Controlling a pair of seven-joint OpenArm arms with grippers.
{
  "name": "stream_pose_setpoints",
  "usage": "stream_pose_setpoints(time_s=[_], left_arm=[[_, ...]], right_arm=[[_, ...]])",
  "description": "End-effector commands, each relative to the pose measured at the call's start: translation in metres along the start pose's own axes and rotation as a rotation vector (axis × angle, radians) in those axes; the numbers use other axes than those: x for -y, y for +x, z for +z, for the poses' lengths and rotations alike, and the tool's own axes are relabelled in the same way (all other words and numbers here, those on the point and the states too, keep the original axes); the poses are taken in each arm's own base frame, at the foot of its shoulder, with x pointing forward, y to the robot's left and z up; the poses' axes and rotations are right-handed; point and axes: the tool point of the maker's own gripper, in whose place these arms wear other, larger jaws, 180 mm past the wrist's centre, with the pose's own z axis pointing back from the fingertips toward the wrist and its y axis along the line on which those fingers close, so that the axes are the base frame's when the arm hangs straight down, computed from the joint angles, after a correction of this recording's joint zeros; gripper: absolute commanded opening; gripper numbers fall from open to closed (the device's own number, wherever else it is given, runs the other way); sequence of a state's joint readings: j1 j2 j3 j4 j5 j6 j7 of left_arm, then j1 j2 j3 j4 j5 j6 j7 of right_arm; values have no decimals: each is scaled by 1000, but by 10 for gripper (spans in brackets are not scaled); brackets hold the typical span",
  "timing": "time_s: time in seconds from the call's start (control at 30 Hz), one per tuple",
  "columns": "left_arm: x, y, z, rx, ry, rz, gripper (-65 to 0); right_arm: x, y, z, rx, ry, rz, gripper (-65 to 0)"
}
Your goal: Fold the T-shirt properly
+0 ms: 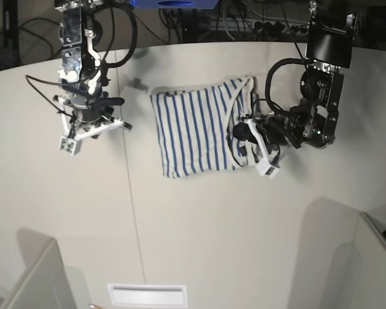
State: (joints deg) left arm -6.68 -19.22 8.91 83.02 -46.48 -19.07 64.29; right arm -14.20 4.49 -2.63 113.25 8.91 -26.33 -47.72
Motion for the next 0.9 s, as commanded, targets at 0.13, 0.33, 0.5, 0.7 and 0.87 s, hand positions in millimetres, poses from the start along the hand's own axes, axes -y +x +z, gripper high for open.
stream_pose_setpoints(time_s=[0.13,0.33,0.5,0.7,0.87], left_arm=[[-1,6,-1,-120,73,-234,-650],[33,19,-23,-191,58,-590,-650],[41,17,-33,-268,74,-924,-650],[28,18,-34,-339,148,-1206,-650],[35,37,-44,-280,225,-1324,-650]], right_arm=[[21,4,3,20,-56,-92,-650],[52,0,5,18,-148,-268,-650],[73,-11,8,3,-206,-321,-650],[98,-25,14,-17,-272,-346,-650],[104,-33,19,11,-297,-332,-650]])
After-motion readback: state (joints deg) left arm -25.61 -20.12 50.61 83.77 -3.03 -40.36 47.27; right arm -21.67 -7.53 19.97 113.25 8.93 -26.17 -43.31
